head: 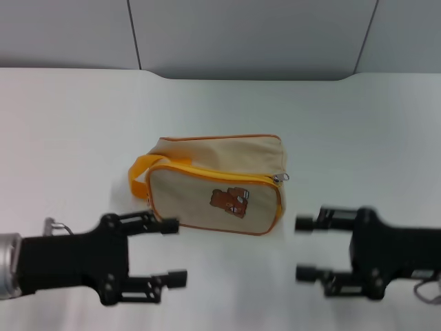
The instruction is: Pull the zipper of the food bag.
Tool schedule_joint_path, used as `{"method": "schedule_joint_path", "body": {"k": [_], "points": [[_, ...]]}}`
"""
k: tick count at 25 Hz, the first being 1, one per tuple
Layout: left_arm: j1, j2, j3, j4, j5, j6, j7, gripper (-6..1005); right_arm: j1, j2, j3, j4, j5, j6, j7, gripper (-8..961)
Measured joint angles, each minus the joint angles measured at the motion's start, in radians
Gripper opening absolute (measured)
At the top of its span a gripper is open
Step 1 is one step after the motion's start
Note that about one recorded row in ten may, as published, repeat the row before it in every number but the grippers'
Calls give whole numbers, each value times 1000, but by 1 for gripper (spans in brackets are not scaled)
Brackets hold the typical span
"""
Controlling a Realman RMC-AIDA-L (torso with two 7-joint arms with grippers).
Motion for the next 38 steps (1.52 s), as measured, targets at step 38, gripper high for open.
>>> {"method": "schedule_joint_path", "body": {"k": [38], "points": [[-6, -11, 2, -2, 32, -14, -14, 802, 1, 43, -10, -9, -45, 61, -5, 824]]}}
